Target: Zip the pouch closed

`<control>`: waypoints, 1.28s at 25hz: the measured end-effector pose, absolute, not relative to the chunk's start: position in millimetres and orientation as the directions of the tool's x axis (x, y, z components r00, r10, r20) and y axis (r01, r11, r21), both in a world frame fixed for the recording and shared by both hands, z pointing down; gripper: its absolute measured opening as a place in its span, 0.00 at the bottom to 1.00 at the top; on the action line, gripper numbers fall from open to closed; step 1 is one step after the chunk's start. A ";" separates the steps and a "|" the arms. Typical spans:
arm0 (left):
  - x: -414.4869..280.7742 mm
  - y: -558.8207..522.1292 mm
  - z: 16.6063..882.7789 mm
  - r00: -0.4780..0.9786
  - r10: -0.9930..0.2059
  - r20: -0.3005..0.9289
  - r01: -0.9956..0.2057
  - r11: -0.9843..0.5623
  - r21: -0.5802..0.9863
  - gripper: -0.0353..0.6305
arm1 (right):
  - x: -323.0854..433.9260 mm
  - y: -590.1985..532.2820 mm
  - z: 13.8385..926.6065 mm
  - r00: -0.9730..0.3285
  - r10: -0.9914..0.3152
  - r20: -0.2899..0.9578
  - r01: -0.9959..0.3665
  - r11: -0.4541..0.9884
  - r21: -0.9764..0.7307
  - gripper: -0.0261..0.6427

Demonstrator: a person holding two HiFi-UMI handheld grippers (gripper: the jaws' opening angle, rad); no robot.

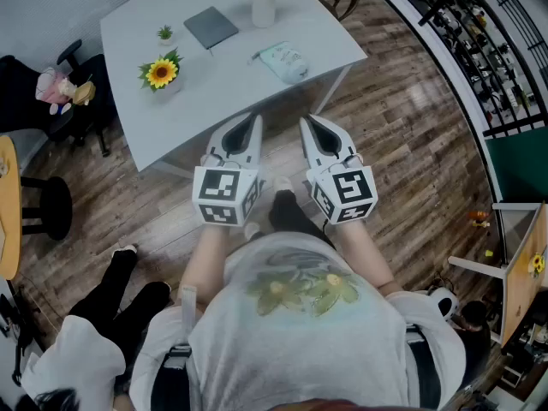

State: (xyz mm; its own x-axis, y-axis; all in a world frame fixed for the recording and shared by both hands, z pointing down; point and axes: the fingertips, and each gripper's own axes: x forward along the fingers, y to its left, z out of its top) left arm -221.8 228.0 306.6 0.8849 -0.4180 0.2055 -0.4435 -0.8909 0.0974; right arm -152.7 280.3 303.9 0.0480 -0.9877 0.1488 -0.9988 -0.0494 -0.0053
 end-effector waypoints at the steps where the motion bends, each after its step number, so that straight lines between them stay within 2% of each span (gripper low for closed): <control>1: -217.7 224.7 307.0 0.885 -0.416 0.209 -0.442 -0.892 0.095 0.06 | -148.0 275.4 304.9 0.046 -0.987 0.154 -0.999 -0.047 -0.006 0.06; 15: -174.0 165.3 315.3 0.872 -0.433 0.228 -0.464 -0.880 0.103 0.06 | -86.3 211.0 322.2 -0.014 -0.979 0.205 -0.999 0.004 -0.050 0.07; 16: -169.8 163.6 316.3 0.873 -0.427 0.235 -0.455 -0.887 0.081 0.09 | -82.4 208.0 322.7 -0.027 -0.978 0.206 -0.998 0.016 -0.054 0.08; 18: -161.9 159.4 319.9 0.871 -0.419 0.257 -0.443 -0.896 0.040 0.18 | -75.0 201.7 324.8 -0.061 -0.975 0.213 -0.997 0.047 -0.069 0.25; 19: -158.4 156.5 321.9 0.867 -0.418 0.270 -0.442 -0.897 0.030 0.23 | -70.9 198.3 326.2 -0.078 -0.973 0.219 -0.995 0.063 -0.074 0.28; 24: -145.7 137.5 339.2 0.832 -0.438 0.340 -0.477 -0.878 0.039 0.45 | -49.5 180.7 336.0 -0.147 -0.956 0.255 -0.988 0.130 -0.083 0.38; 32: -122.3 108.7 354.8 0.773 -0.517 0.368 -0.572 -0.819 0.051 0.45 | -13.4 165.6 351.4 -0.265 -0.912 0.312 -0.964 0.254 -0.076 0.39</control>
